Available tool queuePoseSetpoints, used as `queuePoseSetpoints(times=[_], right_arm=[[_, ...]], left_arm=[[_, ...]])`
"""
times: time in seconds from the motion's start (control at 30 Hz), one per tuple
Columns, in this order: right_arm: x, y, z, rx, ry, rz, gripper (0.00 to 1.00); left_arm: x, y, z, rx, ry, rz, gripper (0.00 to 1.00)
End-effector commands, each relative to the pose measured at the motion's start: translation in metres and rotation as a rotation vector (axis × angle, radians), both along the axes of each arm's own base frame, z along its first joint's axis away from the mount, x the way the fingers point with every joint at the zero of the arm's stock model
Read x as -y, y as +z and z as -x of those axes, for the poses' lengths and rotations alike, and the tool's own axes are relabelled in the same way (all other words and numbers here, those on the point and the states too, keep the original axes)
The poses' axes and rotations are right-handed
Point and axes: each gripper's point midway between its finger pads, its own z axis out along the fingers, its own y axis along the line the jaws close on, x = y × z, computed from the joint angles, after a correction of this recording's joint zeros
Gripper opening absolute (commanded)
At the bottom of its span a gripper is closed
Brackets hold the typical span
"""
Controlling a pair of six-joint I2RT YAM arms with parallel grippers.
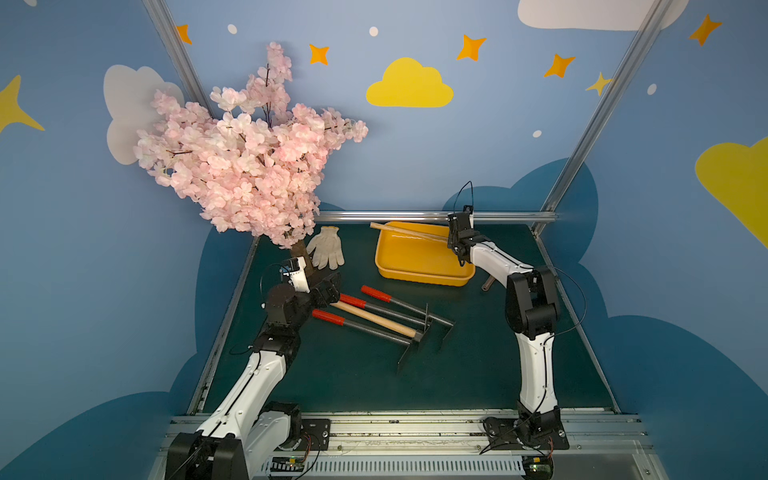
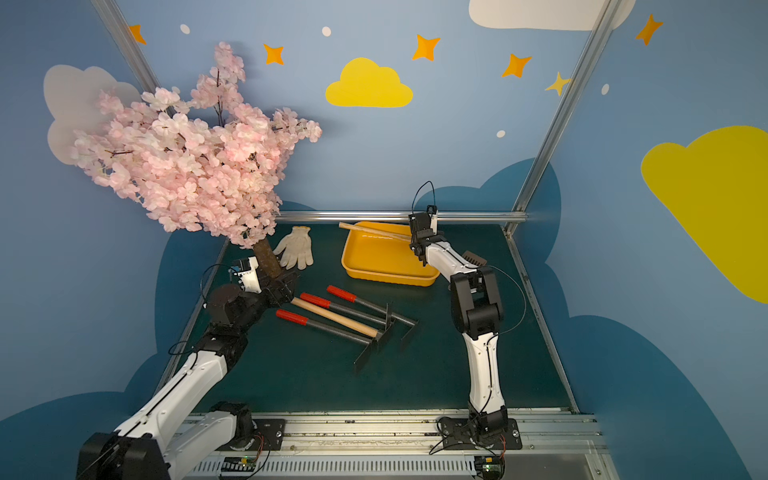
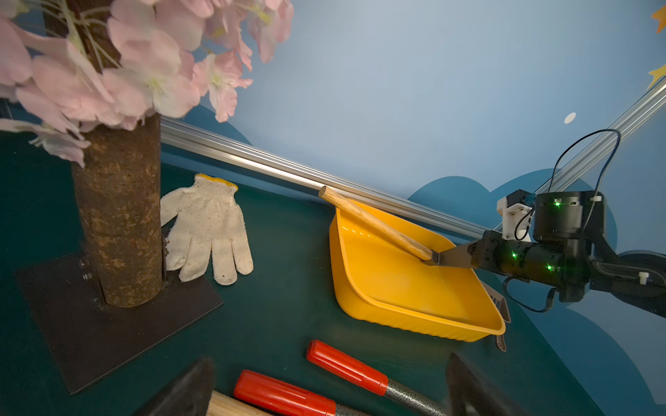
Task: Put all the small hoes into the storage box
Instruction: Place the hoe in the storage box.
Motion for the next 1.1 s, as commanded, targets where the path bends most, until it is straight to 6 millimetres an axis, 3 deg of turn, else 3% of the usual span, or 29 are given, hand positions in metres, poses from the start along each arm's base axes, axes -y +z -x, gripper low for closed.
queuePoseSetpoints(times=[0.0,0.43,0.73,0.93,1.07], right_arm=[[0.01,-0.067,0.05,-0.295,0.035,0.112,0.0],[0.001,-0.081,0.072,-0.401,0.031,0.008,0.02],[0.004,-0.085,0.074,-0.428,0.021,-0.018,0.14],[0.004,-0.071,0.071,-0.399,0.033,-0.024,0.25],[0.001,-0.042,0.064,-0.332,0.064,-0.026,0.31]], left_arm=[[0.0,0.0,0.003,0.005,-0.005,0.007,1.0],[0.001,-0.002,0.006,0.004,-0.011,0.017,1.0],[0.0,-0.003,0.009,0.004,-0.01,0.014,1.0],[0.0,-0.003,0.009,0.002,-0.011,0.013,1.0],[0.001,-0.003,0.008,0.001,-0.012,0.014,1.0]])
